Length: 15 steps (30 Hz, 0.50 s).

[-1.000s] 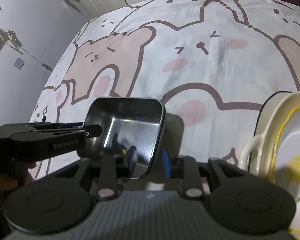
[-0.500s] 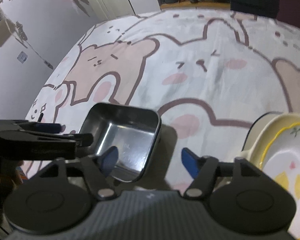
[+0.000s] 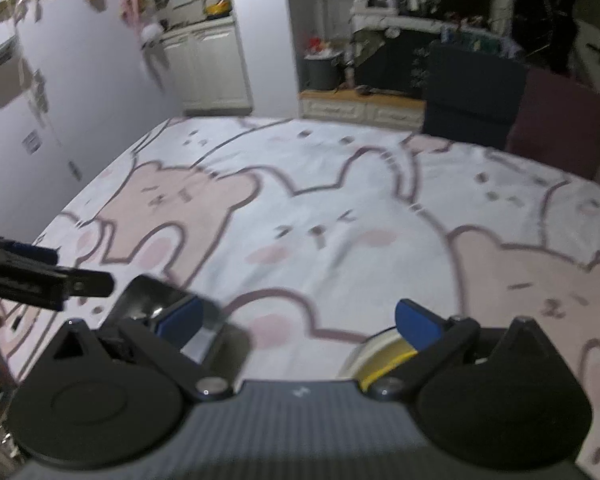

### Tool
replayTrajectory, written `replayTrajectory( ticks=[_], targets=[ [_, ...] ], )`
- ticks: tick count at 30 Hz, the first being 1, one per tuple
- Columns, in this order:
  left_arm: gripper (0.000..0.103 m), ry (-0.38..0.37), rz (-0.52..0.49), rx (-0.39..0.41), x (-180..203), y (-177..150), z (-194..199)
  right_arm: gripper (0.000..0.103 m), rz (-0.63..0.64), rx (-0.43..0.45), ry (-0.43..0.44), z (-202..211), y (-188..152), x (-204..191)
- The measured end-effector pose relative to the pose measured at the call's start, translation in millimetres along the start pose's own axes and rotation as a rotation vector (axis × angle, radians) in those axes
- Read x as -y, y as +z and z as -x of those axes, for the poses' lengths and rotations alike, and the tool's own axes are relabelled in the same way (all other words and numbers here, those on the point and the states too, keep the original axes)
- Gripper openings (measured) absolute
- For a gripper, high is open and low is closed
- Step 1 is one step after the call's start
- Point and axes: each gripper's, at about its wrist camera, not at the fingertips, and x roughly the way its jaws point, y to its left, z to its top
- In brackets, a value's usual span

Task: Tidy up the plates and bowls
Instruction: 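Open both tools to release the square steel tray, then move both tools to the round steel dish and close on its rim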

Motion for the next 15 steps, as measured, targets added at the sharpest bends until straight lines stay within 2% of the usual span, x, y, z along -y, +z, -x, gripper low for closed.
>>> replayTrajectory(
  ticks=[8,15],
  targets=[
    [0.103,-0.106,-0.091,0.017,79,20,-13,0.103,-0.084,0.056,-0.143,23,0,85],
    [0.103,-0.191,-0.182,0.014,159,25,-31,0.103,-0.2,0.084,-0.211,47,-19,167]
  ],
)
